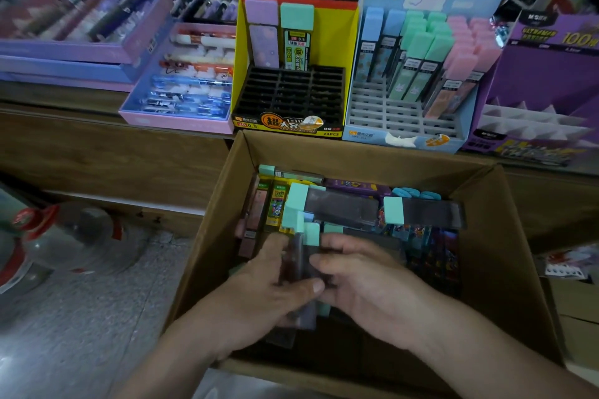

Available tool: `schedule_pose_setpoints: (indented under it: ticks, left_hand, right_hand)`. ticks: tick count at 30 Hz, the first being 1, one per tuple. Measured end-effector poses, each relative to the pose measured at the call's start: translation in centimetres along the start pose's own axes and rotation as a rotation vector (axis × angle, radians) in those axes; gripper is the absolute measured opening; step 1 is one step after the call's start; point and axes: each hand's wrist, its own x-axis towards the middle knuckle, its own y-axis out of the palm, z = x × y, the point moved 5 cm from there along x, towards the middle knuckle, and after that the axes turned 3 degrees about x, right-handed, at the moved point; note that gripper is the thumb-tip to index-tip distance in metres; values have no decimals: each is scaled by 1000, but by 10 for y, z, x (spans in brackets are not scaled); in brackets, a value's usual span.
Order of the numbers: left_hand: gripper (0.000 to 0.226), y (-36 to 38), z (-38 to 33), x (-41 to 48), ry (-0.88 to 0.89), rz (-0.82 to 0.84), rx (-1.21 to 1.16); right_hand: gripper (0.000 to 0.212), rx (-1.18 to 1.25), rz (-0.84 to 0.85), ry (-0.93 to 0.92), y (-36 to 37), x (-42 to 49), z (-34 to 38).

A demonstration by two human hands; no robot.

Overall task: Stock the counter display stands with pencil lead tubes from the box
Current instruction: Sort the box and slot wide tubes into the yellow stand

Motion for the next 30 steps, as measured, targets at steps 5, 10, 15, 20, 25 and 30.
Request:
schedule_pose_setpoints:
  ticks: [5, 10, 15, 20, 25, 30]
  left_hand:
    - [35, -8, -2, -1, 25, -82, -89]
    - [23, -24, 2, -8, 84, -352, -208]
    - [18, -29, 9, -18, 66, -467, -400]
    - [21, -33, 13, -22, 50, -502, -408]
    - [22, -33, 11, -24, 45, -462, -524]
    - [25, -34, 15, -22, 27, -481, -536]
  right_hand:
    - [25, -47, -36, -81, 17, 10, 6]
    - [29, -79, -149, -170, 23, 31, 18]
    - [26, 54, -116, -90, 41, 57, 15]
    - [28, 0, -122, 21, 58, 77, 13]
    - [26, -48, -120, 46, 59, 83, 14]
    - [29, -202, -91, 71, 60, 91, 11]
